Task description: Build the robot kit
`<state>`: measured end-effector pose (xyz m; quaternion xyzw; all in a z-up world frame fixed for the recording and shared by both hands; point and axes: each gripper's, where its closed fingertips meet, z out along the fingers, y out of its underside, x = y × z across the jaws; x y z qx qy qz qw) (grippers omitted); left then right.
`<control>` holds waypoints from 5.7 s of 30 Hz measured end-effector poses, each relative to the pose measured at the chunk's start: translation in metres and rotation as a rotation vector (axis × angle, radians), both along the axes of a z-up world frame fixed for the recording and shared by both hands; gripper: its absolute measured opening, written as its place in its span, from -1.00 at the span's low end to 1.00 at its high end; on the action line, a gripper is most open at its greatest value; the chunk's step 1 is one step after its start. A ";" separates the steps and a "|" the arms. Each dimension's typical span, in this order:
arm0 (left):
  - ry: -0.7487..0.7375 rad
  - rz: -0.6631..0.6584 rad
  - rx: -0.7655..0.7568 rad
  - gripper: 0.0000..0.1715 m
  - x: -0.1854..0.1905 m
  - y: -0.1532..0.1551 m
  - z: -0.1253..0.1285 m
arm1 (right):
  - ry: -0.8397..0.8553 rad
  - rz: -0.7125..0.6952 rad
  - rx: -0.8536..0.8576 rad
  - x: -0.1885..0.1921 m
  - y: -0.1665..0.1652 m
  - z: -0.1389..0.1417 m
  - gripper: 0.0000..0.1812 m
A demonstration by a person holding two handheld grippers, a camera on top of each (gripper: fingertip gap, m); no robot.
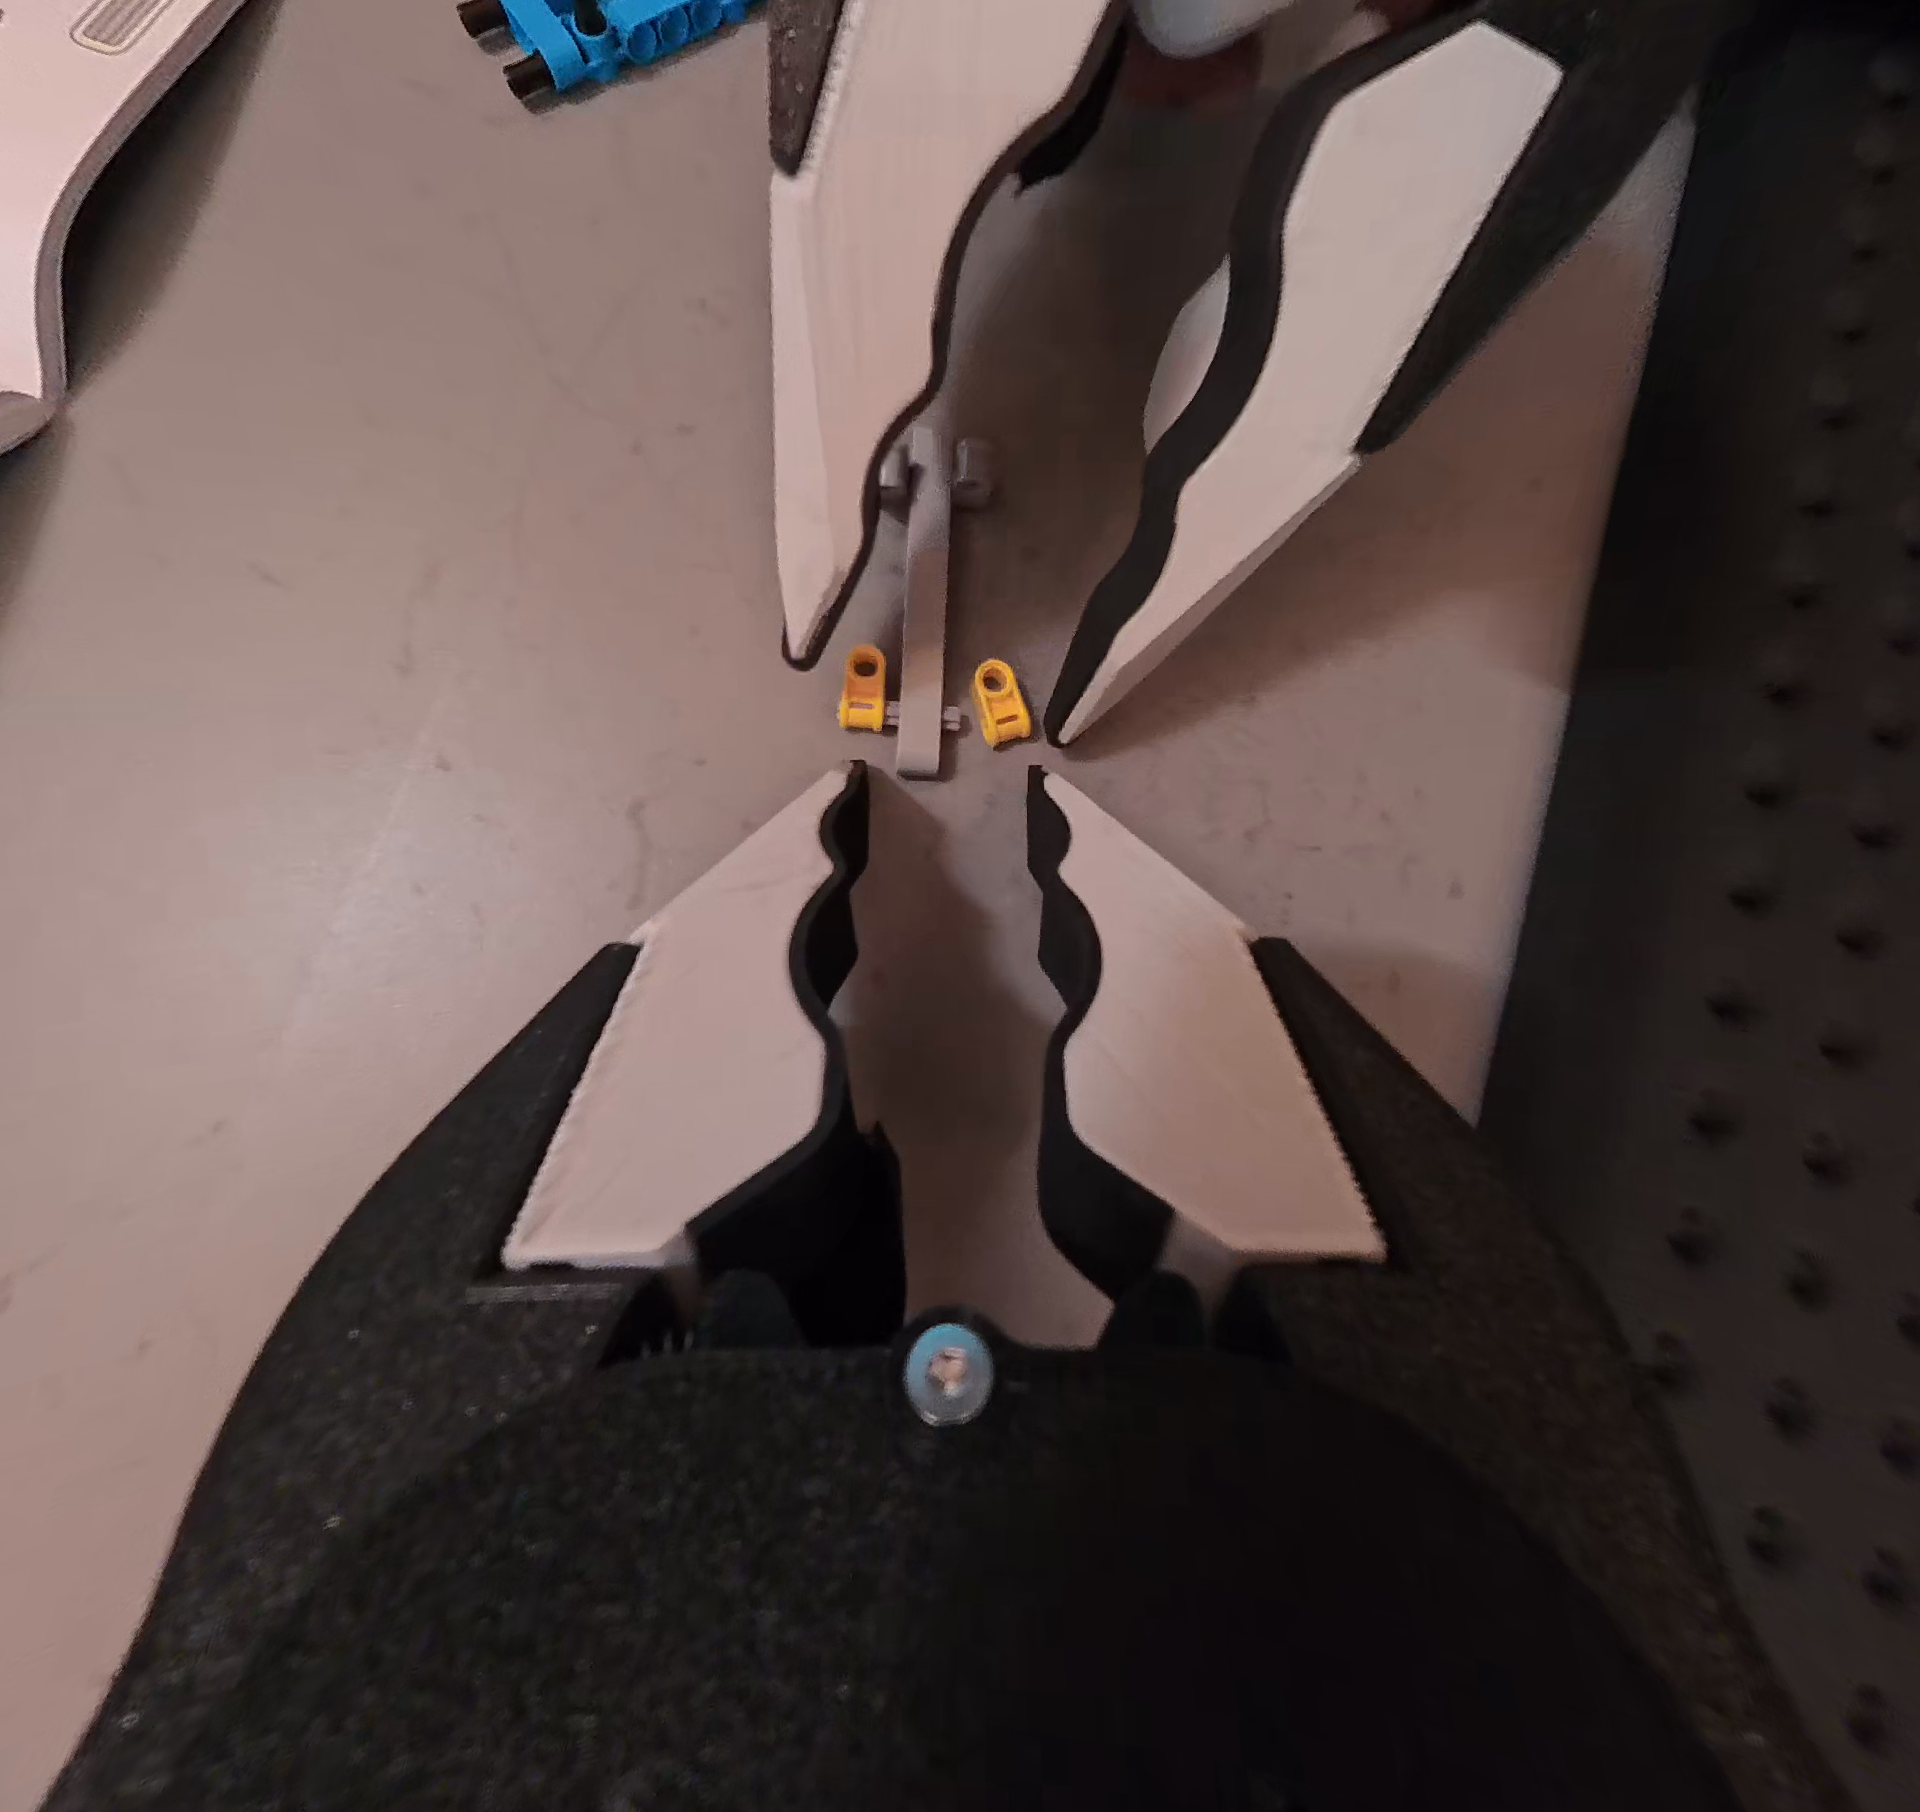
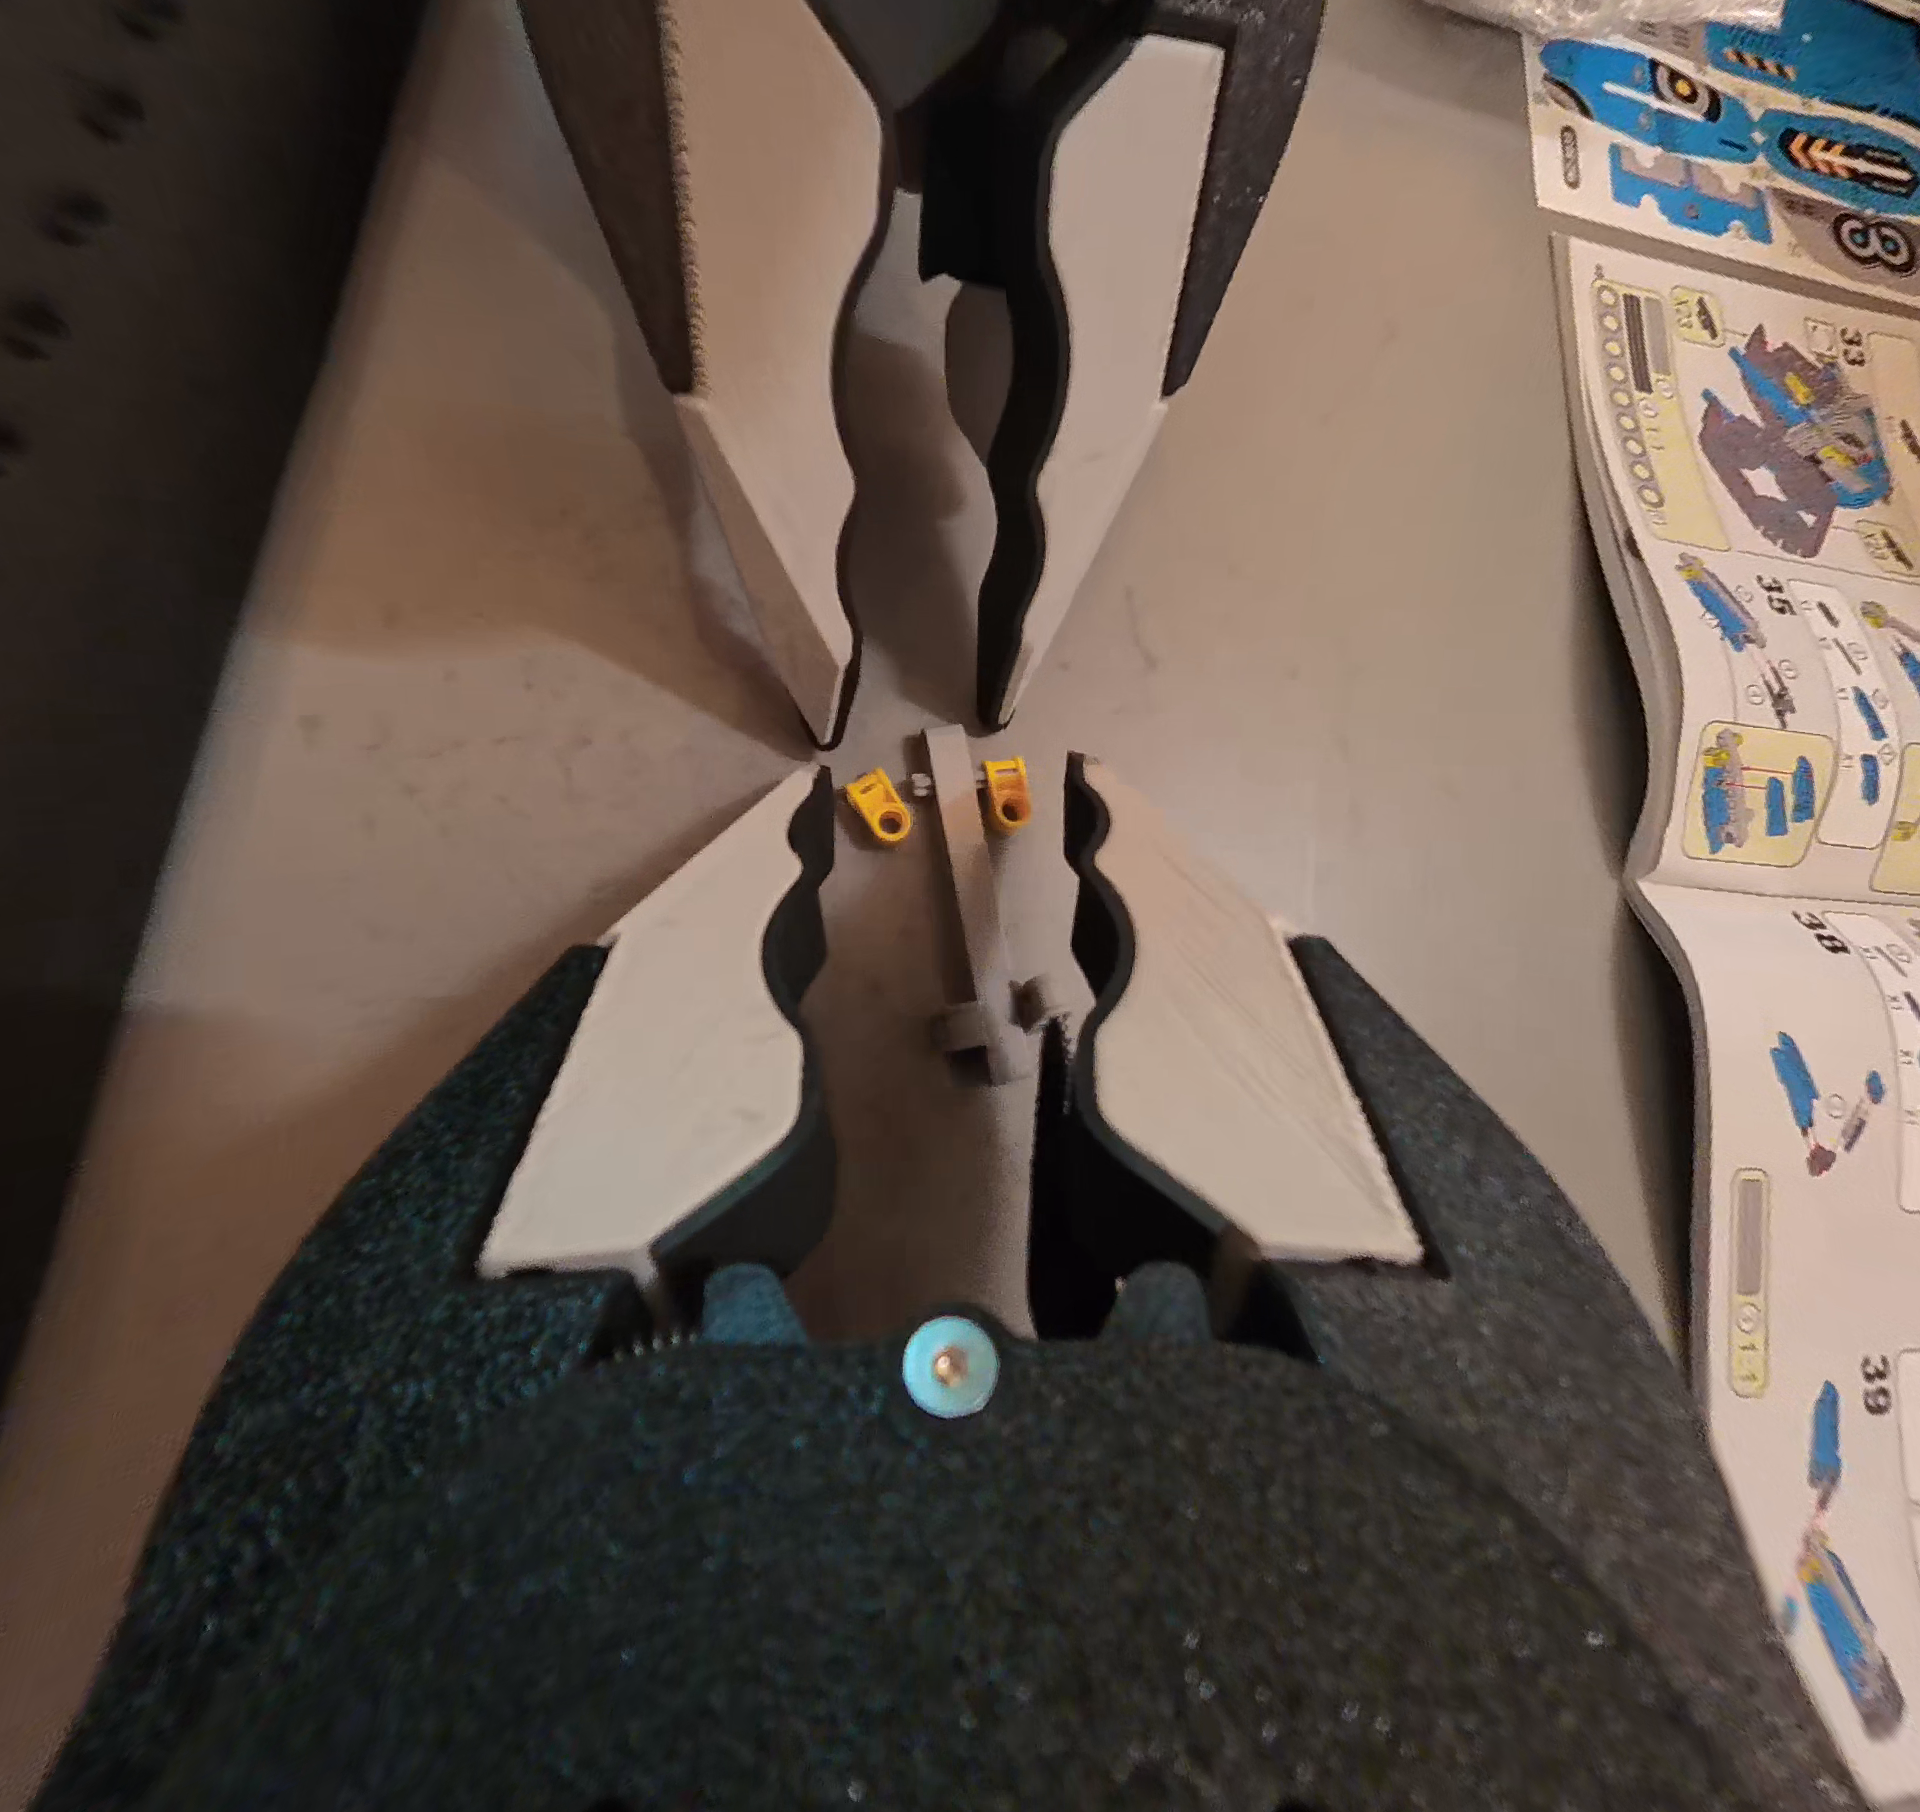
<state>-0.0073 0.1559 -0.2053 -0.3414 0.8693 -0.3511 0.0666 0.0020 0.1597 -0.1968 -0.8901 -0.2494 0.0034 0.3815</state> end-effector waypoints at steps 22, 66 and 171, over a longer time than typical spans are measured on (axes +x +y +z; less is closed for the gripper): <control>-0.047 0.017 0.027 -0.85 0.007 0.005 -0.001 | 0.205 0.096 -0.072 -0.004 0.000 -0.010 -0.63; -0.093 -0.015 0.022 -0.93 0.008 -0.003 -0.002 | 0.252 0.022 -0.108 -0.003 0.001 -0.011 -0.70; -0.034 0.608 -0.639 -0.83 0.075 0.045 0.053 | 0.220 -0.491 0.264 0.076 0.031 0.040 -0.55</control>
